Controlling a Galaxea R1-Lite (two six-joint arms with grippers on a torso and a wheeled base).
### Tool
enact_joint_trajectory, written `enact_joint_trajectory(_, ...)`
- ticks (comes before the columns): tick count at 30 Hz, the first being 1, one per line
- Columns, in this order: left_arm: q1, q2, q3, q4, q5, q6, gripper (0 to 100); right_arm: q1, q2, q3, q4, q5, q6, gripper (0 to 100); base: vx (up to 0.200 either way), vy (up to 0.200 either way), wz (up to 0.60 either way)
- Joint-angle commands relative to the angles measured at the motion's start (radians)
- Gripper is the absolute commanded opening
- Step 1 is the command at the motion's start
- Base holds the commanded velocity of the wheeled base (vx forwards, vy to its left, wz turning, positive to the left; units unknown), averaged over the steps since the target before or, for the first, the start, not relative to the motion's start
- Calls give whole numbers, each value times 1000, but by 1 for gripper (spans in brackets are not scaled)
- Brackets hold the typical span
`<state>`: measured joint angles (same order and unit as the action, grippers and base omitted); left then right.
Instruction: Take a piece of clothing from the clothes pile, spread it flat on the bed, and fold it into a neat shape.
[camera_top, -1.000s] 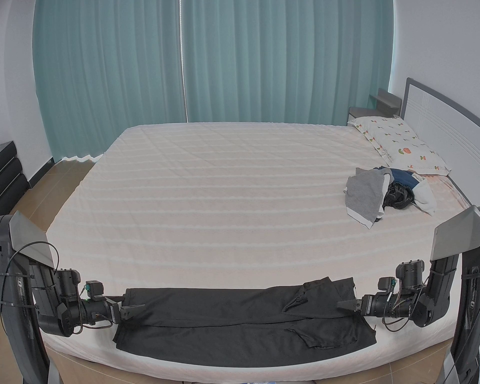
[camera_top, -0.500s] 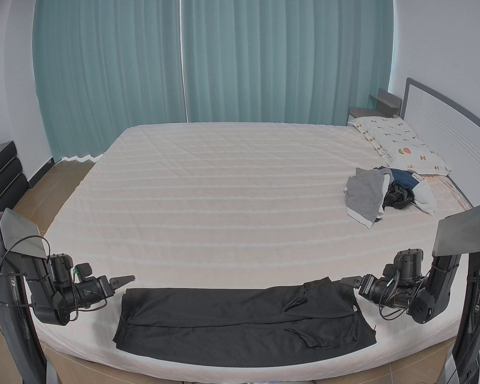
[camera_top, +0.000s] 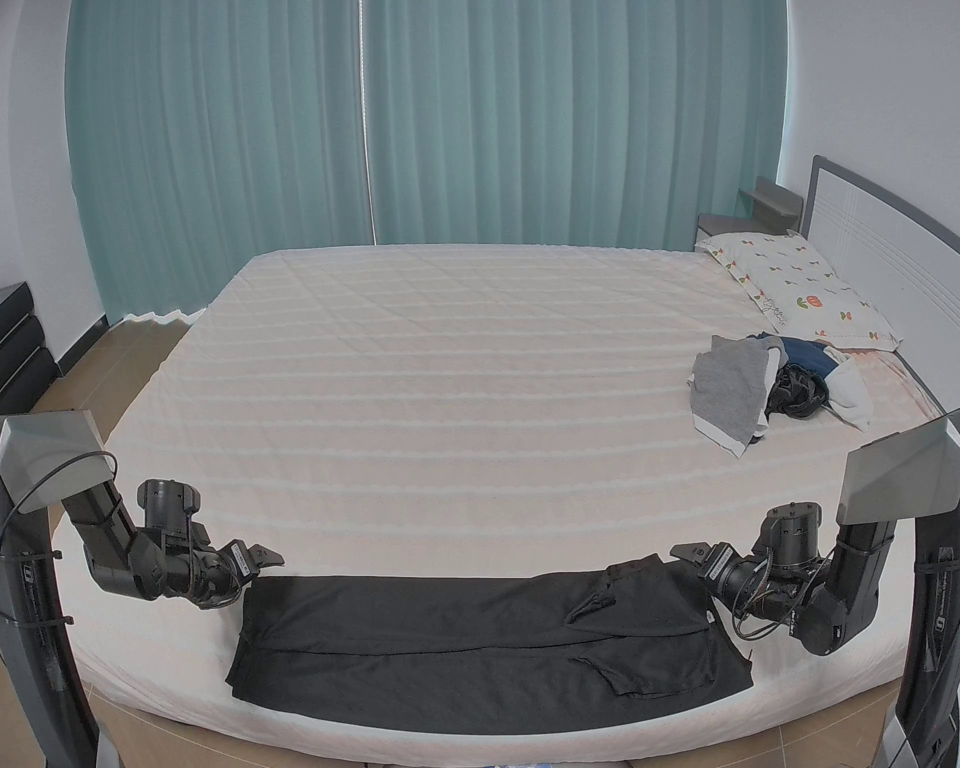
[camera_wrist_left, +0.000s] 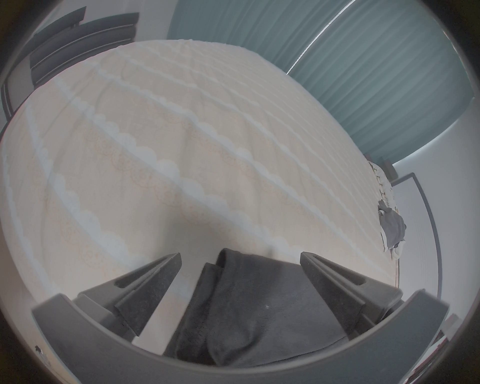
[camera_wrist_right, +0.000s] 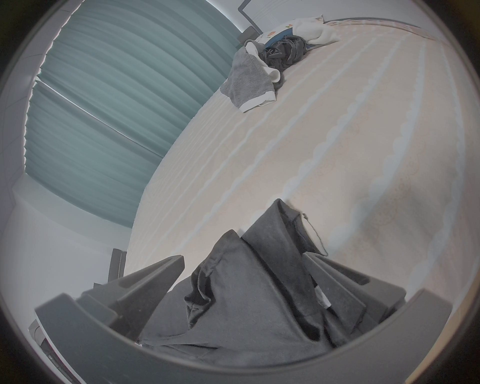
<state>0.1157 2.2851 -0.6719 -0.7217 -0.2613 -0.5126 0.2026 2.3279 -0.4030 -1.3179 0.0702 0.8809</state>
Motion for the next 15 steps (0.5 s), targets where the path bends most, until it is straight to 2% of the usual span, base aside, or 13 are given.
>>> enact_joint_trajectory(1,-48,-119,-110,128,22,-63,100,1,47,-73,-15,14,3,100,0,0,0)
enact_joint_trajectory(6,-34,-115,-66,122,-3,-63,100,-60,50,-125,-15,77,-77,100,0,0,0)
enact_joint_trajectory(11,-34,-70,-44,82,-35,-60,100,-29,54,-122,-27,82,-65,100,0,0,0)
enact_joint_trajectory(15,-34,-24,-9,-33,-32,-58,100,-41,91,-73,-119,74,-10,100,0,0,0)
